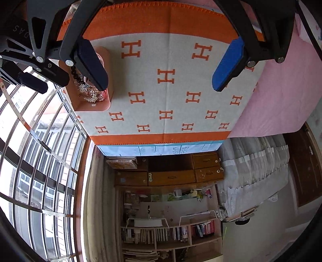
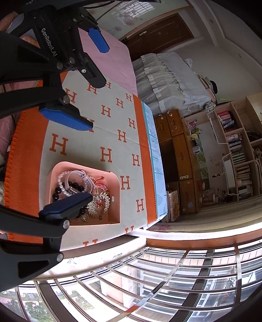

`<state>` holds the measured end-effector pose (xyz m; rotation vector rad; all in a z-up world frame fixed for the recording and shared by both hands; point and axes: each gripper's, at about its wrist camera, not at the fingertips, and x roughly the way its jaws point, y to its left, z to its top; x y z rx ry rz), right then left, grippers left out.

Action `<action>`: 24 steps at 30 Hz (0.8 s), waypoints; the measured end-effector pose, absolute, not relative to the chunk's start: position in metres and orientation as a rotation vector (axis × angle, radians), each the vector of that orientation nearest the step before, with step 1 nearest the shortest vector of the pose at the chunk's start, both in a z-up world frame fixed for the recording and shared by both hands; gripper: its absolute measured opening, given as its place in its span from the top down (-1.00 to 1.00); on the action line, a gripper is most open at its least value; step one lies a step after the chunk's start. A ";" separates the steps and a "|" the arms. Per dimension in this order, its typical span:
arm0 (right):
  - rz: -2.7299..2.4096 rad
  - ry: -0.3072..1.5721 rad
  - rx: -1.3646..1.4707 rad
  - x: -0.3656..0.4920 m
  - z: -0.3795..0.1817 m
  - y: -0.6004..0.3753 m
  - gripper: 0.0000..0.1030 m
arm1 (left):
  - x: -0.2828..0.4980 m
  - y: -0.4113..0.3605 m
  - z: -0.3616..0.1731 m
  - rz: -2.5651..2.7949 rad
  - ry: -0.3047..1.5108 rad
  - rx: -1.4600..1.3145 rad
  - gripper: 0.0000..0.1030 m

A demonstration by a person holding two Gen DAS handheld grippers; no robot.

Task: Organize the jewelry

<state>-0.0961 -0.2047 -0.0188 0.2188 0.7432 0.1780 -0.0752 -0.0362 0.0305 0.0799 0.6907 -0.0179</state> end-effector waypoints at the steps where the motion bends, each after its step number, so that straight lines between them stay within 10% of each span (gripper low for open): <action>1: 0.175 0.744 0.222 -0.097 -0.018 -0.204 -0.26 | -0.075 -0.036 0.030 -0.019 0.690 0.080 -0.98; 24: 0.140 0.747 0.217 -0.096 -0.020 -0.204 -0.26 | -0.078 -0.039 0.034 -0.048 0.675 0.081 -0.98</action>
